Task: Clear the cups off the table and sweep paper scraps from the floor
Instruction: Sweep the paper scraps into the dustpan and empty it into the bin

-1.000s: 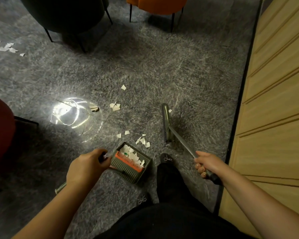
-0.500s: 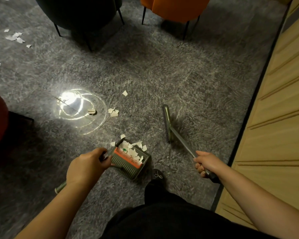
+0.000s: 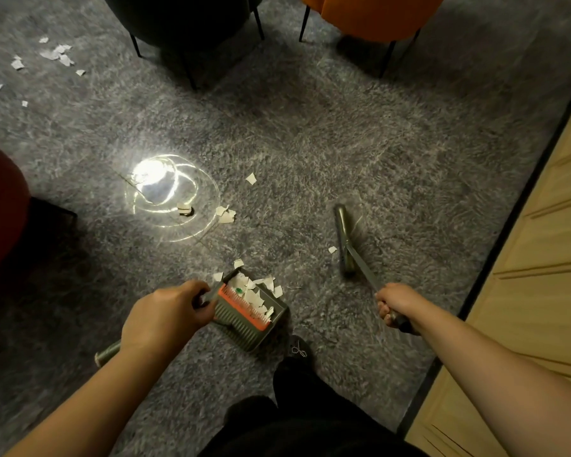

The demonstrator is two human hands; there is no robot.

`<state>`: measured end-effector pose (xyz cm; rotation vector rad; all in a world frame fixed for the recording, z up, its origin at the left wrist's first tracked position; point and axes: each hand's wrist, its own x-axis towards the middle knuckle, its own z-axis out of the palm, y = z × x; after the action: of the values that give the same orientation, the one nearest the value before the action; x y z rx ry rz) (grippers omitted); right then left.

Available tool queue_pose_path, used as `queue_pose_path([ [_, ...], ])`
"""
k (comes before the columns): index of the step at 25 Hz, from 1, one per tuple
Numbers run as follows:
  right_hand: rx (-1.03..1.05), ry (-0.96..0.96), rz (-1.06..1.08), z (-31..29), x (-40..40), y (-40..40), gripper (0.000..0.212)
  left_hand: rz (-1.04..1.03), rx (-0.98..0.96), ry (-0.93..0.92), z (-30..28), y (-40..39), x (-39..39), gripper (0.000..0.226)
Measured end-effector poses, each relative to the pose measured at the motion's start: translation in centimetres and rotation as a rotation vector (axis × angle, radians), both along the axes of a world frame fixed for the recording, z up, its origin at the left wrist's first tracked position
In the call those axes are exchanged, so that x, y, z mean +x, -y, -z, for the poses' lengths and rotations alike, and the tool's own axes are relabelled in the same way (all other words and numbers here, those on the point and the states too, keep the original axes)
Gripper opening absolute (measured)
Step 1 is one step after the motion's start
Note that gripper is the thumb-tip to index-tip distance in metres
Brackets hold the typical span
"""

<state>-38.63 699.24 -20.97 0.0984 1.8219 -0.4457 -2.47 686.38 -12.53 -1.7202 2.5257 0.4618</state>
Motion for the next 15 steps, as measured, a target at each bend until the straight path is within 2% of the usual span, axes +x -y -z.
queue_pose_path([
  [1, 0.031, 0.012, -0.059, 0.2, 0.2, 0.4, 0.016, 0.002, 0.002, 0.007, -0.1, 0.2, -0.4, 0.027],
  [4, 0.057, 0.042, -0.21, 0.7, 1.0, 1.5, 0.013, 0.02, 0.007, 0.026, -0.3, 0.3, -1.7, 0.026],
  [9, 0.054, 0.175, -0.319, -0.1, 4.8, 1.3, 0.042, 0.03, 0.035, 0.029, -0.8, 0.3, -1.6, 0.026],
  [12, 0.037, 0.257, -0.321, -0.9, 7.7, 0.5, 0.052, 0.027, 0.037, 0.023, -0.8, 0.4, -0.8, 0.028],
  [15, 0.015, 0.325, -0.403, -1.5, 10.0, -0.2, 0.052, 0.031, 0.039, -0.007, -0.7, 0.0, -0.2, 0.027],
])
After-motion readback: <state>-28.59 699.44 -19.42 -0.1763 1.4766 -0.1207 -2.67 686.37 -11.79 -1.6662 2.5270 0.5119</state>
